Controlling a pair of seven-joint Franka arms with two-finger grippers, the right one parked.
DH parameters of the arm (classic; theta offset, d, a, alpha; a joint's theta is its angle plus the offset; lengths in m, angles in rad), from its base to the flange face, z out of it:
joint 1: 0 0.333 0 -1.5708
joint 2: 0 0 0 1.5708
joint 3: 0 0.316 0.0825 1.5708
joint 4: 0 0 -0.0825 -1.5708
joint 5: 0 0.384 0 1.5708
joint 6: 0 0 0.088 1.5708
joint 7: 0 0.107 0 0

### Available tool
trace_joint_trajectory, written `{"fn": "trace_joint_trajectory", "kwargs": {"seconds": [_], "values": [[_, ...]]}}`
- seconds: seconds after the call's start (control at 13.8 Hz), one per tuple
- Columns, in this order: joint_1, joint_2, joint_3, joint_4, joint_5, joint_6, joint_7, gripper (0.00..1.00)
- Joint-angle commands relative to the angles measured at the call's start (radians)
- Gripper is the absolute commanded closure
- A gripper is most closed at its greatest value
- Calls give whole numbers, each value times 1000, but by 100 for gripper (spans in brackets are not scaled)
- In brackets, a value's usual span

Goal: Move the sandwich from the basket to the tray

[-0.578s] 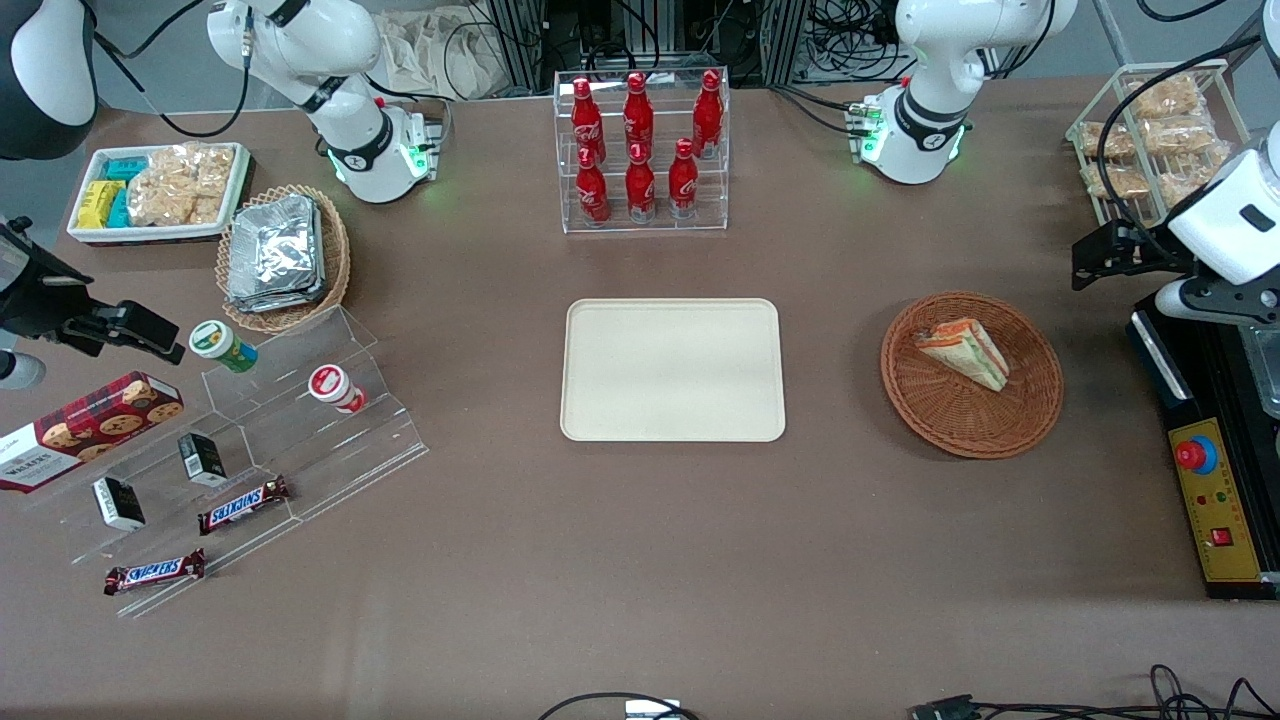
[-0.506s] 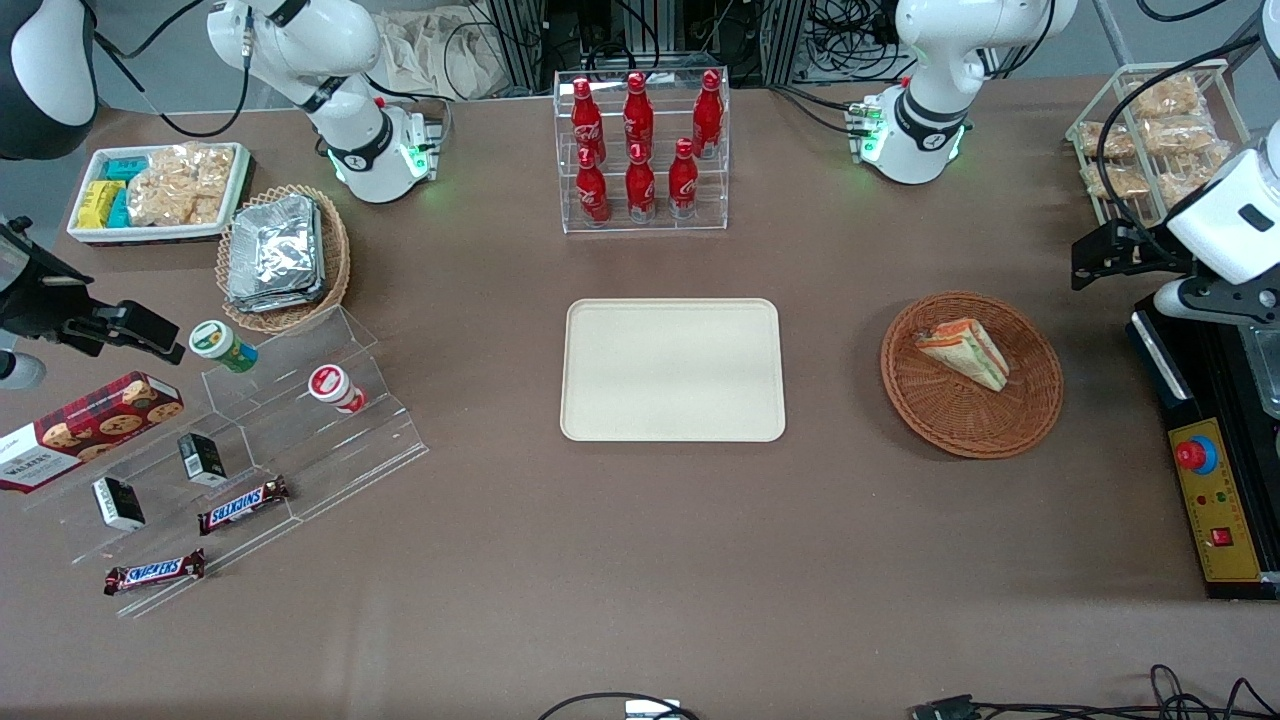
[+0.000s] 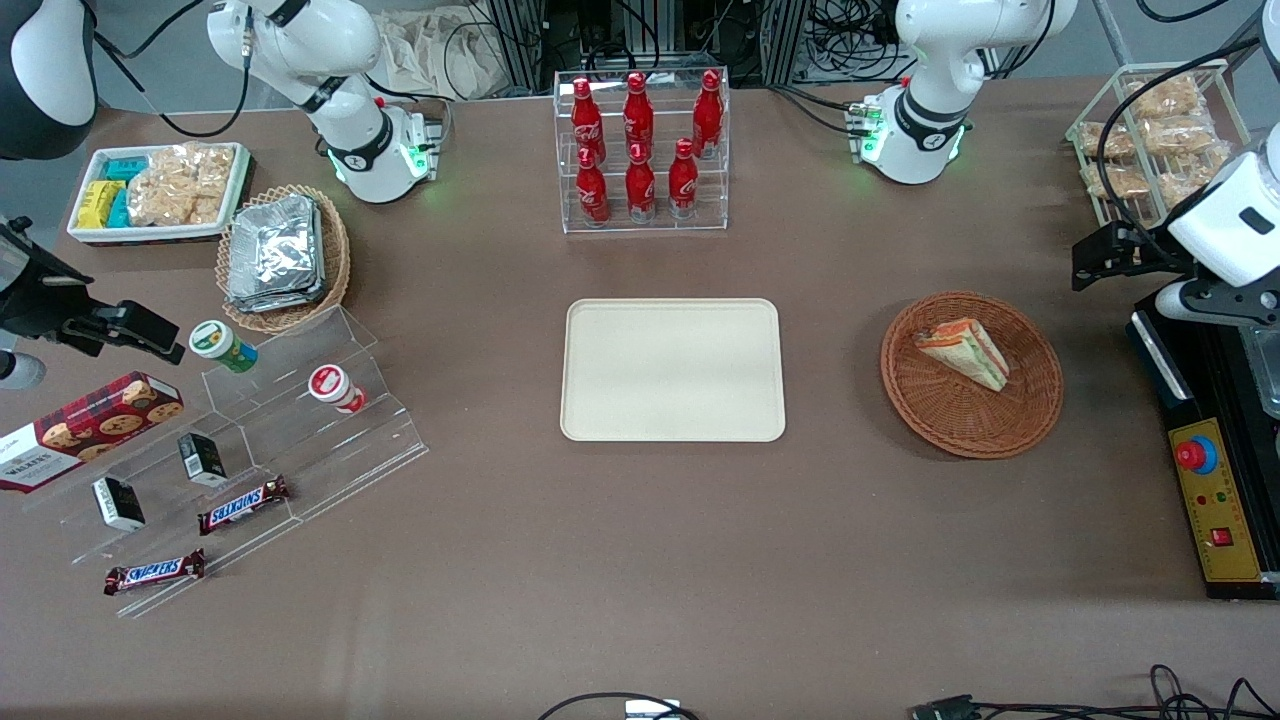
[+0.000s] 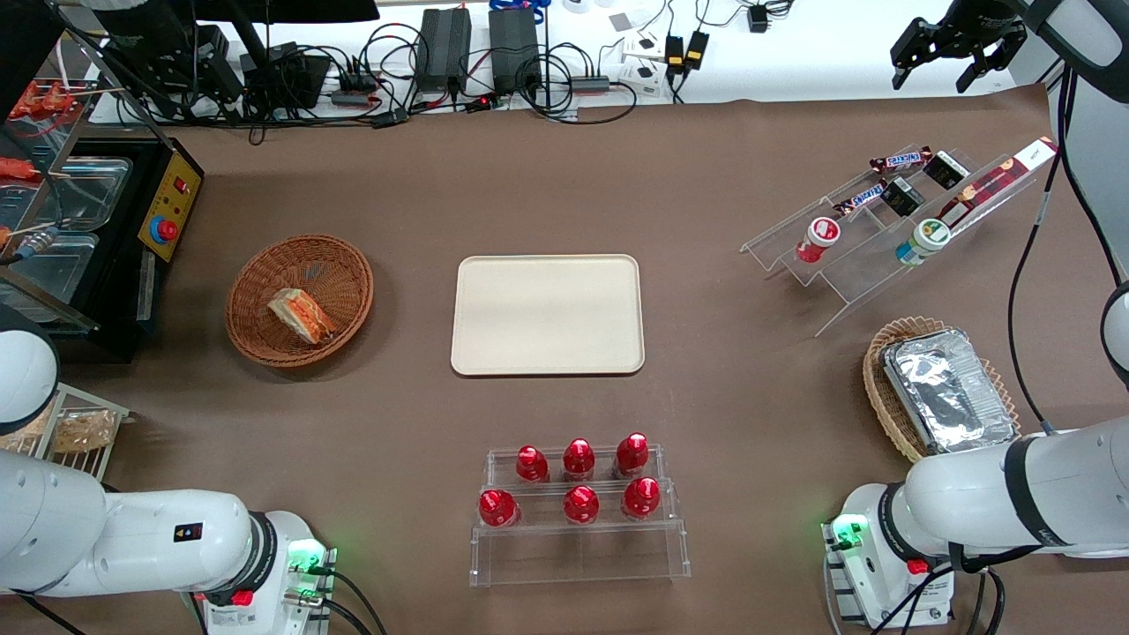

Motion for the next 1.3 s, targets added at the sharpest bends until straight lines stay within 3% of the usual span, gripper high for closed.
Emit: {"fn": "trace_joint_trajectory", "kwargs": {"seconds": [0.0,0.14,0.36,1.23], "values": [[-4,-70,4,-191,10,129,-88,0],[0,-159,7,-417,7,310,-154,0],[2,-207,10,-623,7,494,-261,0],[26,-168,10,-944,4,895,-625,0]]}}
